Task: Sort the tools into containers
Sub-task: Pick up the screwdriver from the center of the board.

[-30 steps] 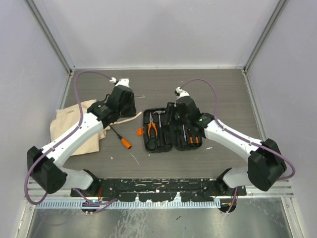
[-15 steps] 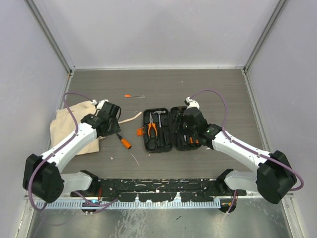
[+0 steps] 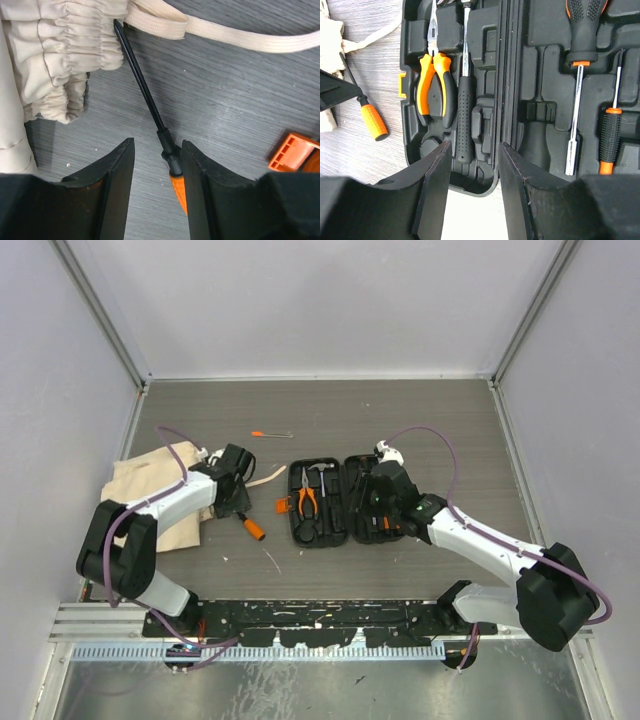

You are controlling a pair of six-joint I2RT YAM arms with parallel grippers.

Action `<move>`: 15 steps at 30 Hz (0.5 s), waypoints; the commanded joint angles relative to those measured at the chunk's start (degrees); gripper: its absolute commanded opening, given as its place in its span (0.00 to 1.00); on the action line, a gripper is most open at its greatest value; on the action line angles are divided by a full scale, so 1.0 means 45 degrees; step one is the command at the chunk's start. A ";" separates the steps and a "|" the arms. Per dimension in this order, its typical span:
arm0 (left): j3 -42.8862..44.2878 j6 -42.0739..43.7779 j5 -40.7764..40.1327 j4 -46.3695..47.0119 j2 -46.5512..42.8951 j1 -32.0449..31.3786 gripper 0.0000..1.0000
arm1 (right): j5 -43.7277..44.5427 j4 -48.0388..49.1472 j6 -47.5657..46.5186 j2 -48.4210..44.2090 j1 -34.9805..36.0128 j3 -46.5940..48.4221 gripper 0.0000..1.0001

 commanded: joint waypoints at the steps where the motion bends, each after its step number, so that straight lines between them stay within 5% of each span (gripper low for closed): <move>1: 0.0345 0.0014 -0.0134 0.0718 0.0345 0.0285 0.43 | -0.0011 0.0602 0.0107 -0.0229 -0.0042 0.0085 0.47; 15: 0.0115 0.0271 0.0282 0.1607 0.1296 0.0899 0.39 | -0.0324 0.0669 0.0175 0.0002 -0.0049 0.0168 0.46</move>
